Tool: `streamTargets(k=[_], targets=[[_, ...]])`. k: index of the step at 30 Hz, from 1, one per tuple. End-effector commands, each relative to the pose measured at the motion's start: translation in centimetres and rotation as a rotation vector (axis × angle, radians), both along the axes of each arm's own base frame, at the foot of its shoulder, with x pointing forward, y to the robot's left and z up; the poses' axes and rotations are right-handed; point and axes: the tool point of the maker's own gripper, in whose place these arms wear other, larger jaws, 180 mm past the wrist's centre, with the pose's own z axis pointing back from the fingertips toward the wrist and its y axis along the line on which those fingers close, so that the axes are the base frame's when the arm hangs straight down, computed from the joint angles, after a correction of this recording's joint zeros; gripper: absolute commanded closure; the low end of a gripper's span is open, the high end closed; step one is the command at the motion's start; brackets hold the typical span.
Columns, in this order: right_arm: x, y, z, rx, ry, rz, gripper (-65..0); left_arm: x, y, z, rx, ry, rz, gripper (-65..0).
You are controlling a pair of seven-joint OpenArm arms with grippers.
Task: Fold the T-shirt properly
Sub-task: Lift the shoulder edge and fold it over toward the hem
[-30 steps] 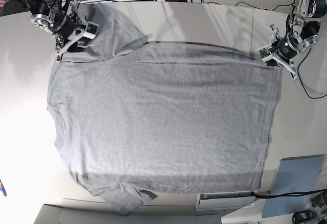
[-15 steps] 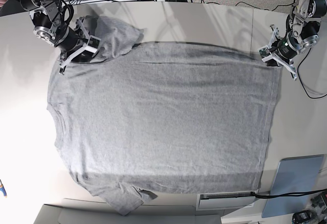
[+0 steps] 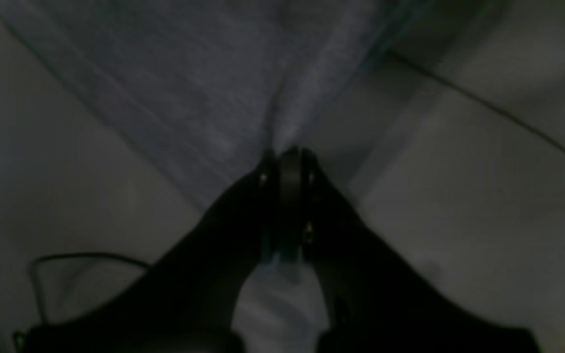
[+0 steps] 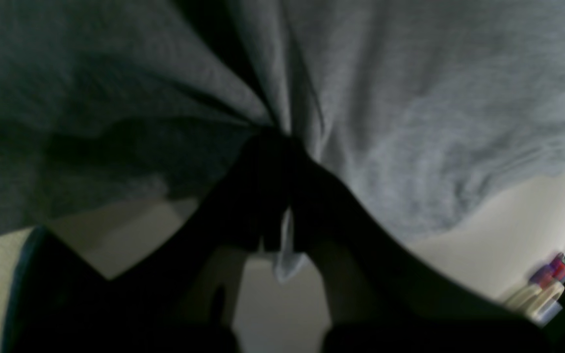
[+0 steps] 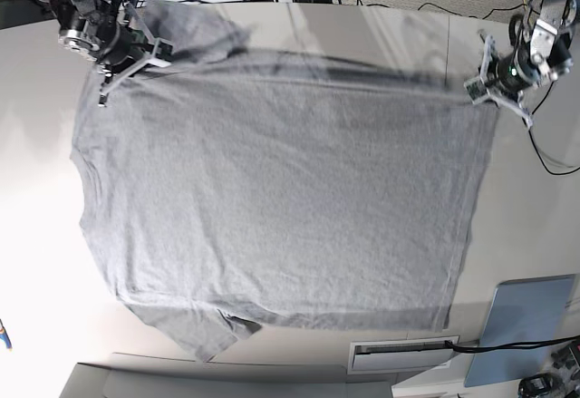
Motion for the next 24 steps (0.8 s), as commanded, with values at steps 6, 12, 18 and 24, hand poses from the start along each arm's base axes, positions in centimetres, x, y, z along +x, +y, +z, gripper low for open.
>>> streamTargets(k=[6,12,18,24], targets=[[-2.9,-1.0,1.2,-0.054,0.031,0.003,0.0,-4.8,1.7,-0.4,0.118,0.089,0.008,0.0],[-4.4,-1.0,2.4,-0.057,0.036,0.001,0.0,-7.8,1.2,0.6,0.053,0.149,0.067,0.0],[-6.1,-1.5,2.2,-0.078,0.076,-0.008,0.0,-9.4,2.4,2.5,0.061,0.142,0.098,0.0],[-3.9,-1.6,3.2,-0.083,-0.025,-0.033,0.0,-7.2,1.9,5.0,-0.03,0.044,0.124,0.0]])
